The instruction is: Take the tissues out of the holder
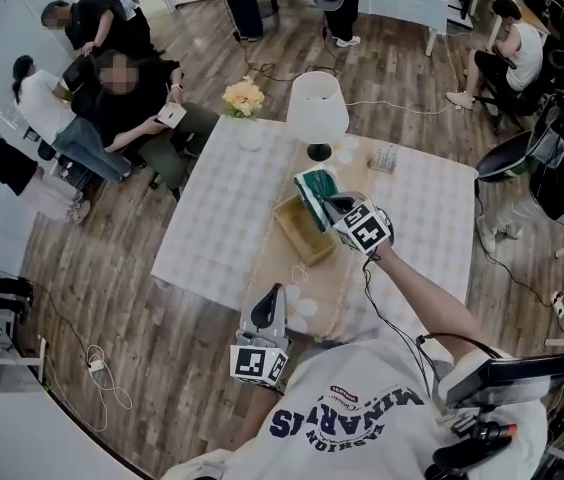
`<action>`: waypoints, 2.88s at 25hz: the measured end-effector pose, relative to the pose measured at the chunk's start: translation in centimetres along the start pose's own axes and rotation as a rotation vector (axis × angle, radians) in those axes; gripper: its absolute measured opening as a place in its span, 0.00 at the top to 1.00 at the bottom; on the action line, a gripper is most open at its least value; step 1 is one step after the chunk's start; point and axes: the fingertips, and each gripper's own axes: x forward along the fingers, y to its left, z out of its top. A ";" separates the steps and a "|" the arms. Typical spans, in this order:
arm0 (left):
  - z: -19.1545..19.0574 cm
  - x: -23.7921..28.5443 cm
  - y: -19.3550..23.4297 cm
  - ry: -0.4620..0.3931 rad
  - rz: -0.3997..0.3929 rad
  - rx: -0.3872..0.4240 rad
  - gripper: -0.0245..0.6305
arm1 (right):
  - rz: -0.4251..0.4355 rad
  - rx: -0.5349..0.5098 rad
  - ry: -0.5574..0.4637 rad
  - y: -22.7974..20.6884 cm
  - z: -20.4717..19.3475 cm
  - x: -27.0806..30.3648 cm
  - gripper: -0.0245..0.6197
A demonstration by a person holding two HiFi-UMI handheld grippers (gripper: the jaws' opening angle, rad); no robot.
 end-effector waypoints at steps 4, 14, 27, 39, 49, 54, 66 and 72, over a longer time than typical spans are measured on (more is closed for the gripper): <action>-0.4 1.5 -1.4 0.007 -0.051 0.004 0.96 | -0.050 0.028 0.008 -2.5 -1.8 -1.6 0.96; -0.7 5.3 -5.2 0.027 -0.215 0.012 0.96 | -0.199 0.121 0.039 -8.5 -6.3 -7.4 0.96; -0.6 7.6 -9.4 0.044 -0.364 0.027 0.96 | -0.314 0.206 0.061 -11.5 -10.7 -12.9 0.96; -1.1 7.0 -8.8 0.059 -0.326 0.028 0.96 | -0.300 0.198 0.163 -11.6 -15.0 -10.9 0.96; -1.4 6.0 -7.4 0.085 -0.267 0.031 0.96 | -0.269 0.238 0.294 -10.7 -22.1 -6.5 0.96; -1.4 5.9 -6.3 0.104 -0.233 0.038 0.96 | -0.258 0.243 0.330 -10.7 -24.4 -4.5 0.96; -1.4 5.7 -6.3 0.123 -0.181 0.046 0.96 | -0.255 0.263 0.411 -10.3 -30.3 -1.4 0.96; -2.2 6.3 -6.2 0.139 -0.179 0.042 0.96 | -0.248 0.272 0.401 -10.8 -30.4 -1.1 0.96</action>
